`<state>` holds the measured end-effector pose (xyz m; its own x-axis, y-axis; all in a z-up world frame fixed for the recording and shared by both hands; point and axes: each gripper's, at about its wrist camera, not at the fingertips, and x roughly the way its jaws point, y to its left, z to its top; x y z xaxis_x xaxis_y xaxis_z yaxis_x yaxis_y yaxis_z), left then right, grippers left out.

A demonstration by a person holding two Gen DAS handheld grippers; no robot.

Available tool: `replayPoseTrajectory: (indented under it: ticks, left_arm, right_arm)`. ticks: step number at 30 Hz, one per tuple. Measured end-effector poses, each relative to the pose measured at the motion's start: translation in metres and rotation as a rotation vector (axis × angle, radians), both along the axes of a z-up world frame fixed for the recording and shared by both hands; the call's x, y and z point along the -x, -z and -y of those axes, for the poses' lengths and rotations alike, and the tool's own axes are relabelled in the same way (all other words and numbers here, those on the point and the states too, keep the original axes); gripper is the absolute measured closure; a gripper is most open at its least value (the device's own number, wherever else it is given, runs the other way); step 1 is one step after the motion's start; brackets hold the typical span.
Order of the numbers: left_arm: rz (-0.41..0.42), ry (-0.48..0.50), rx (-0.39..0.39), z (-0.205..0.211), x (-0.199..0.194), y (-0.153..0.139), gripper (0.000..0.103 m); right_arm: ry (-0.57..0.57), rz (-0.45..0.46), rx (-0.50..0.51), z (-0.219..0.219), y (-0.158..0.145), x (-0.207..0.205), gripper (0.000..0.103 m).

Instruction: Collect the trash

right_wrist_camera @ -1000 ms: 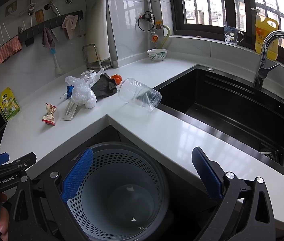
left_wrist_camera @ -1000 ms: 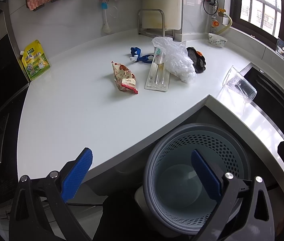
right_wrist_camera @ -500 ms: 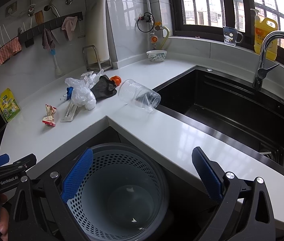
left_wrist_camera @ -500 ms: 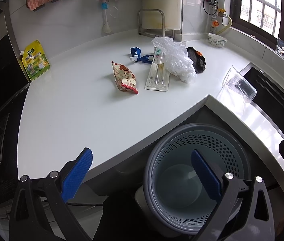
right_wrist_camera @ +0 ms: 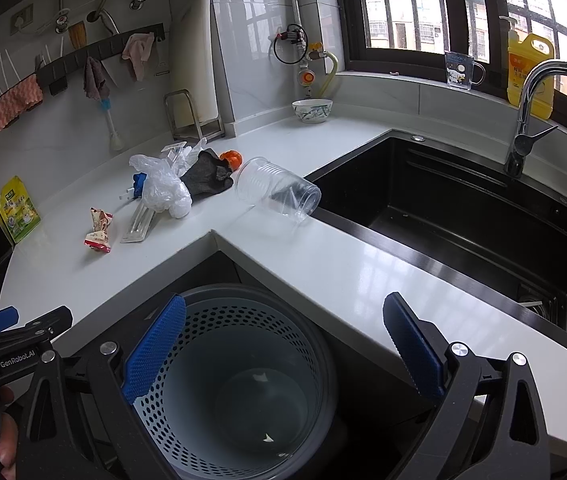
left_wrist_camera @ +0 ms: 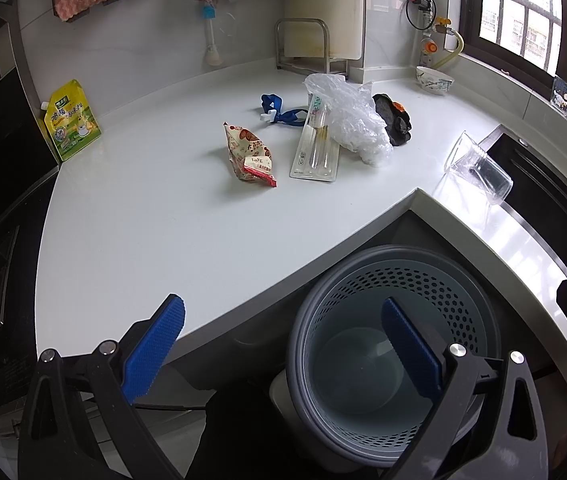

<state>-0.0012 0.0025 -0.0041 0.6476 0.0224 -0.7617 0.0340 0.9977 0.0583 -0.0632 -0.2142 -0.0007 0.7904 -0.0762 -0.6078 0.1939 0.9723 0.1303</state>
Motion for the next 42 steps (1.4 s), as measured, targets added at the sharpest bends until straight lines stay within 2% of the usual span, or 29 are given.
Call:
replayPoseTrajectory:
  ticks: [28, 42]
  left_arm:
    - [0.005, 0.0, 0.001, -0.001, 0.001, -0.006, 0.006]
    - [0.001, -0.006, 0.016, -0.005, -0.001, -0.003, 0.006]
  right_arm:
    - [-0.003, -0.002, 0.0, -0.002, -0.001, -0.002, 0.009]
    - [0.0, -0.04, 0.01, -0.004, 0.011, -0.009, 0.009]
